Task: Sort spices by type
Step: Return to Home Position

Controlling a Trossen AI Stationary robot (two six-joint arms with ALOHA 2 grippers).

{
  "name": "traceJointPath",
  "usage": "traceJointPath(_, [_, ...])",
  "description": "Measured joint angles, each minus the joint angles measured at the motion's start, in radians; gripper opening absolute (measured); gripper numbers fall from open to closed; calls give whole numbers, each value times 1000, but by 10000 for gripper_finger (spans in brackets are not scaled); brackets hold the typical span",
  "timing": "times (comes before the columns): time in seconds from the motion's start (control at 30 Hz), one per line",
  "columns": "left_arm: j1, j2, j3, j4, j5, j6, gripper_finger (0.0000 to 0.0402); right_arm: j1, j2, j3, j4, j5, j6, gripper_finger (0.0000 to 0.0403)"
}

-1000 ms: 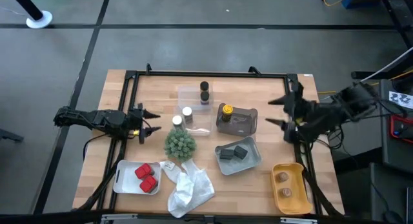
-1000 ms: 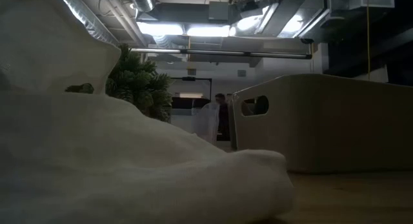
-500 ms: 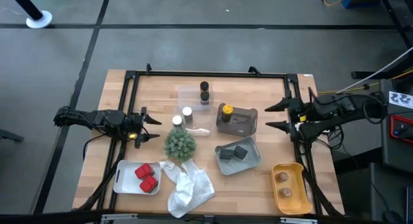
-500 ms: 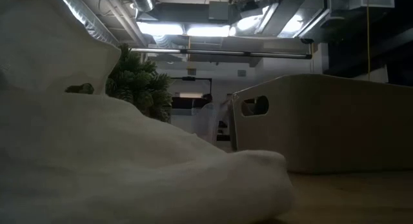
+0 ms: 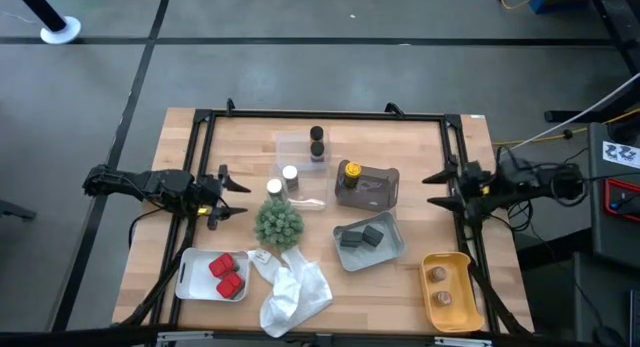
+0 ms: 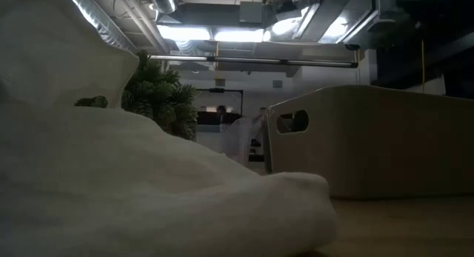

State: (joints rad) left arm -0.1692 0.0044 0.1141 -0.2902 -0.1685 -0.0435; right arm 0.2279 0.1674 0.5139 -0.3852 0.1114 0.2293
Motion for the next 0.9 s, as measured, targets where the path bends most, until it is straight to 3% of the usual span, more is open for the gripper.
traceJointPath(0.47, [0,0,2,33,32,-57,253,0,-108,-341,266,-4,-7,260])
traceJointPath(0.9, [0,5,-104,320,65,-22,253,1,-107,-456,444,-27,-97,260])
